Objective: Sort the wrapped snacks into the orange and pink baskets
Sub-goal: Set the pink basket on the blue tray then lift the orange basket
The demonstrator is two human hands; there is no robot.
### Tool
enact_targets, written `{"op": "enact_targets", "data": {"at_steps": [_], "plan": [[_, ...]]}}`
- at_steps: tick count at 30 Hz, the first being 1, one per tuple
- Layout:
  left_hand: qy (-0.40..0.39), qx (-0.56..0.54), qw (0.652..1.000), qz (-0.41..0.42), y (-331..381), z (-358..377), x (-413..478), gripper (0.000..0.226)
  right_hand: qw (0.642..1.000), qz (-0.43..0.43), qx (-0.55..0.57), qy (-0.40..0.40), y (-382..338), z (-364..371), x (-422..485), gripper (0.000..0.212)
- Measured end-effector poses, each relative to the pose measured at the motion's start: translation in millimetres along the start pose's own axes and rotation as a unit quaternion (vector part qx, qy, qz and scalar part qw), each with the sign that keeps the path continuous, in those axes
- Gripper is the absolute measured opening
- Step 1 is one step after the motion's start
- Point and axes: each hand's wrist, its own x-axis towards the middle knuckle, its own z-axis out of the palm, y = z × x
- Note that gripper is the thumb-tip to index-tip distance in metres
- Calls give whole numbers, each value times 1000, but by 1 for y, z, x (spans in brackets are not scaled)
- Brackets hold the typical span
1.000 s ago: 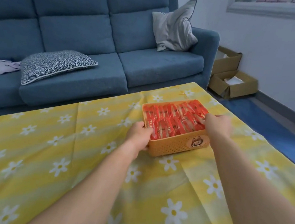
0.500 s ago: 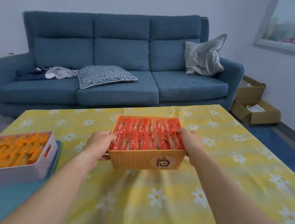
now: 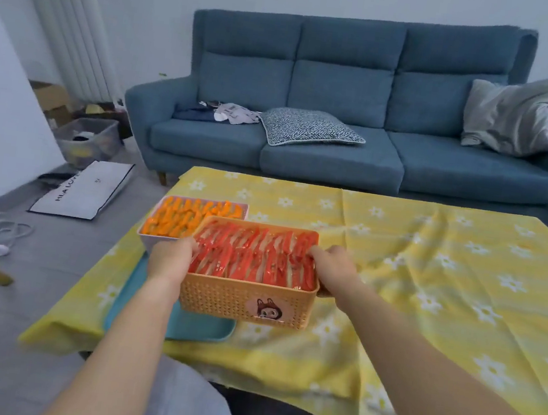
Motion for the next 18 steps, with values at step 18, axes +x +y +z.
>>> {"op": "enact_targets", "data": {"at_steps": [18], "plan": [[72, 18, 997, -24, -72, -104, 91, 20, 991, -11, -123, -60, 6, 169, 10, 28]]}}
